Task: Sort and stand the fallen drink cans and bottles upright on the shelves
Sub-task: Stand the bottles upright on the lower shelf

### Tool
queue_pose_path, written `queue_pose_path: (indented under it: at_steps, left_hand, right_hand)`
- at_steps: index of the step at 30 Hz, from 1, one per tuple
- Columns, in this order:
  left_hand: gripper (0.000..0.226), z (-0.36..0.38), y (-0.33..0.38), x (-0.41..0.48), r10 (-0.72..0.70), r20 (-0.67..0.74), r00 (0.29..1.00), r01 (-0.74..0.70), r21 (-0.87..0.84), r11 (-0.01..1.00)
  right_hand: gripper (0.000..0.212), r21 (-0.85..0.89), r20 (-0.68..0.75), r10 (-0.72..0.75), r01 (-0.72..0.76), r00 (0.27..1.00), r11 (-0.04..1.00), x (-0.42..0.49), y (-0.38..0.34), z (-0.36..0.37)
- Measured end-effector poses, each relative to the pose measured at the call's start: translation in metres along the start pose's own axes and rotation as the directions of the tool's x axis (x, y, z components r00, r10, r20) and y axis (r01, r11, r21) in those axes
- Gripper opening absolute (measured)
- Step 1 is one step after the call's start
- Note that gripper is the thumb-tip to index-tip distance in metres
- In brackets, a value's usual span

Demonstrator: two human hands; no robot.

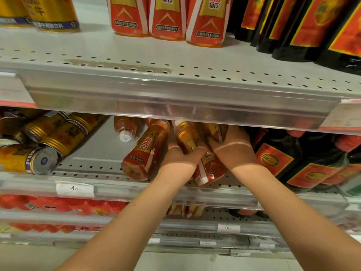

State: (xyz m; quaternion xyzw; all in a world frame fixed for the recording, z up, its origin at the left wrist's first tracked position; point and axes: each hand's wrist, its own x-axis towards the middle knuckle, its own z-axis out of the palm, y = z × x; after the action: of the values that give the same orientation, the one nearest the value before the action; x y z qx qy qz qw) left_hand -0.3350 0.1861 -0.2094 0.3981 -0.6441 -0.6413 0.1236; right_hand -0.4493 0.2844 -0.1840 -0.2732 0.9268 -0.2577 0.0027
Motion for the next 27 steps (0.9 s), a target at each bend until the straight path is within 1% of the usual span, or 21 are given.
queue_pose_path:
  at_steps: [2,4,7,10,11,15,17,20,22,25,27]
  left_hand:
    - [0.064,-0.007,-0.002,-0.001,0.075,0.001,0.997,-0.075,-0.023,0.997]
    - [0.062,-0.016,-0.004,-0.002,0.134,0.015,0.991,-0.134,-0.023,0.991]
    - [0.056,-0.025,0.0,-0.001,0.247,0.011,0.969,-0.247,0.075,0.966]
    - [0.055,-0.03,0.007,0.0,0.353,0.032,0.935,-0.352,0.206,0.913]
    - [0.057,-0.032,0.008,0.0,0.375,0.041,0.926,-0.374,0.241,0.896]
    - [0.062,-0.037,0.007,0.002,0.423,0.07,0.903,-0.425,0.284,0.859]
    - [0.061,-0.037,0.007,0.004,0.449,0.084,0.89,-0.449,0.342,0.826]
    - [0.06,-0.033,0.008,0.007,0.459,0.132,0.879,-0.468,0.431,0.772]
    - [0.055,-0.027,0.009,0.009,0.452,0.168,0.876,-0.478,0.421,0.77]
    - [0.05,-0.02,0.016,0.013,0.455,0.157,0.877,-0.479,0.385,0.789]
    - [0.049,-0.017,0.023,0.018,0.457,0.172,0.873,-0.487,0.384,0.785]
  right_hand:
    - [0.05,0.107,-0.036,0.034,-0.03,0.999,0.994,-0.006,-0.001,0.002]
    - [0.055,0.252,-0.055,0.095,-0.078,0.994,0.965,-0.013,0.0,0.004]
    - [0.066,0.434,-0.086,0.147,-0.095,0.985,0.896,-0.024,0.003,0.008]
    - [0.076,0.533,-0.117,0.105,-0.027,0.988,0.845,-0.041,0.009,0.013]
    - [0.075,0.559,-0.132,0.088,0.001,0.987,0.829,-0.049,0.012,0.016]
    - [0.062,0.62,-0.195,0.058,0.078,0.979,0.781,-0.081,0.018,0.02]
    - [0.06,0.659,-0.212,0.073,0.087,0.975,0.747,-0.091,0.02,0.02]
    - [0.061,0.672,-0.224,0.115,0.068,0.968,0.737,-0.099,0.022,0.021]
    - [0.06,0.684,-0.241,0.133,0.071,0.961,0.726,-0.101,0.025,0.023]
    - [0.063,0.722,-0.249,0.15,0.08,0.957,0.687,-0.099,0.027,0.021]
    - [0.065,0.729,-0.246,0.137,0.09,0.959,0.679,-0.097,0.029,0.02]
